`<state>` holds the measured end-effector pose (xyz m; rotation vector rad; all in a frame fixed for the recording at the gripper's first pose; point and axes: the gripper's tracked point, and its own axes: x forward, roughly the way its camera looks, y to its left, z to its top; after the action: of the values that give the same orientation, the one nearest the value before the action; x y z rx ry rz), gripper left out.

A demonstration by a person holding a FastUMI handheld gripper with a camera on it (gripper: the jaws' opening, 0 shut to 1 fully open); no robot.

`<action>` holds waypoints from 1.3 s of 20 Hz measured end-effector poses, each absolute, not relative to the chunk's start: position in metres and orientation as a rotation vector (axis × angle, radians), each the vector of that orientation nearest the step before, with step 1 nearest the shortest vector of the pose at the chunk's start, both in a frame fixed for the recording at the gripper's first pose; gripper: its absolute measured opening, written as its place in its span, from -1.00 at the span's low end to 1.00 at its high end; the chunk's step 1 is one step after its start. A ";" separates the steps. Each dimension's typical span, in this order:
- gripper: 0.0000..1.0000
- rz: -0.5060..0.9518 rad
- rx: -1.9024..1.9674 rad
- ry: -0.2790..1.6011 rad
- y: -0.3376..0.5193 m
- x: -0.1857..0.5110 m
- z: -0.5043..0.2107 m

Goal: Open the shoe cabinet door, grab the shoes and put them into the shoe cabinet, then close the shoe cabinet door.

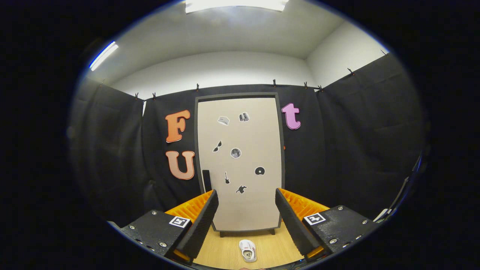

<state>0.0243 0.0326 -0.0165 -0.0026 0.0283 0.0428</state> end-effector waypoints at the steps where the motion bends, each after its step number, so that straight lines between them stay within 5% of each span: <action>1: 0.89 0.044 -0.005 0.028 0.036 0.026 -0.017; 13: 0.90 0.040 -0.027 0.047 0.083 0.069 -0.045; 26: 0.89 0.060 -0.028 0.041 0.146 0.195 -0.104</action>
<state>0.1950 0.1457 -0.1041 -0.0277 0.0413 0.0605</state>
